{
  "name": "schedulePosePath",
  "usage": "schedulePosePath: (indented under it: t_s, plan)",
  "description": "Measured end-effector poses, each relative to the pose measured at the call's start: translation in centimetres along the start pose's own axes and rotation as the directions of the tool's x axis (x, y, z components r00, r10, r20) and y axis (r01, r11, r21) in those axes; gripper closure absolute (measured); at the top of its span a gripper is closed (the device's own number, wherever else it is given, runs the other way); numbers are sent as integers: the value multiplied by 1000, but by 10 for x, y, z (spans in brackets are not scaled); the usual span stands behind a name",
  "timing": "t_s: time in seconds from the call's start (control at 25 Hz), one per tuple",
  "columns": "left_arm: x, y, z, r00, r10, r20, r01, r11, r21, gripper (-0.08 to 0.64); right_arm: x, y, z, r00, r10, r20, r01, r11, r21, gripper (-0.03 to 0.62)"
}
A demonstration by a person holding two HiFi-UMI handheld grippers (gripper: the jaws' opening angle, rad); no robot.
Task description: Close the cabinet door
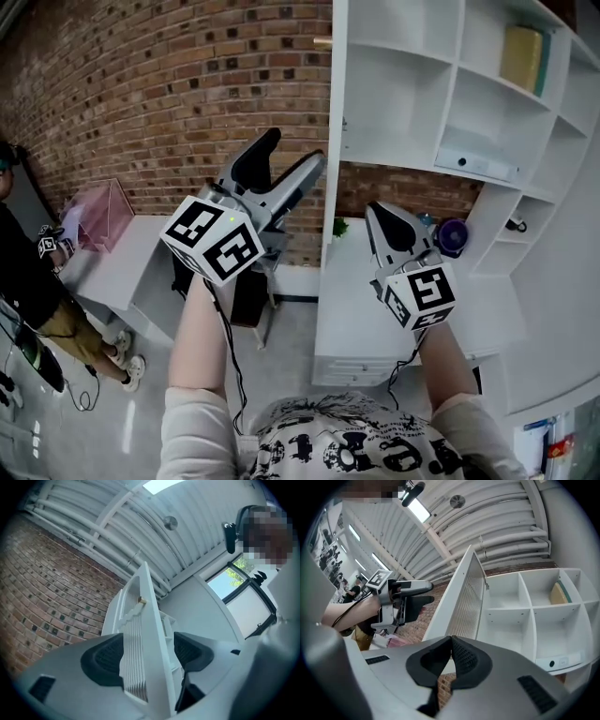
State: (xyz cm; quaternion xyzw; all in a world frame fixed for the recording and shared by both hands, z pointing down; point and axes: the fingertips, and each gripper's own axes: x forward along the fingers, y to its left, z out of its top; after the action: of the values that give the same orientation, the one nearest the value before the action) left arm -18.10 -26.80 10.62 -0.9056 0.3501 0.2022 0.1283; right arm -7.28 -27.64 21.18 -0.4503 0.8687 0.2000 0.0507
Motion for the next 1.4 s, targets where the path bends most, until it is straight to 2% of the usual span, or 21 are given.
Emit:
schedulePosePath:
  t_s: [0.08, 0.2, 0.48, 0.64, 0.8, 0.88, 0.96, 1.12, 1.28, 1.4]
  plan:
    - [13, 10, 21, 999, -27, 31, 28, 999, -27, 225, 10, -9, 9, 1000, -18, 11, 18, 1000, 13, 578]
    - [34, 18, 51, 994, -92, 59, 93, 996, -13, 225, 22, -17, 19, 999, -34, 20, 33, 999, 28, 578]
    - [66, 35, 92, 976, -196, 92, 197, 980, -6, 225, 38, -17, 25, 999, -43, 15, 43, 999, -33, 578]
    - [84, 40, 96, 961, -258, 97, 262, 965, -29, 230, 45, -26, 32, 998, -63, 24, 64, 997, -44, 578]
    - [97, 42, 93, 955, -283, 92, 288, 957, -41, 320, 48, -29, 31, 997, -79, 23, 80, 996, -39, 578]
    - [100, 39, 91, 949, -304, 88, 308, 951, -35, 332, 47, -29, 29, 996, -87, 23, 88, 995, -45, 578]
    - [102, 33, 91, 939, -334, 88, 337, 941, -32, 355, 47, -30, 27, 995, -98, 21, 99, 994, -53, 578]
    - [99, 19, 93, 912, -400, 94, 402, 915, -9, 447, 46, -32, 21, 993, -121, 9, 121, 992, -43, 578]
    - [100, 18, 95, 894, -431, 121, 437, 899, -23, 462, 46, -33, 14, 990, -144, -1, 144, 989, -42, 578]
    - [101, 20, 95, 891, -436, 126, 443, 896, -37, 465, 44, -32, 9, 988, -157, -7, 157, 987, -46, 578]
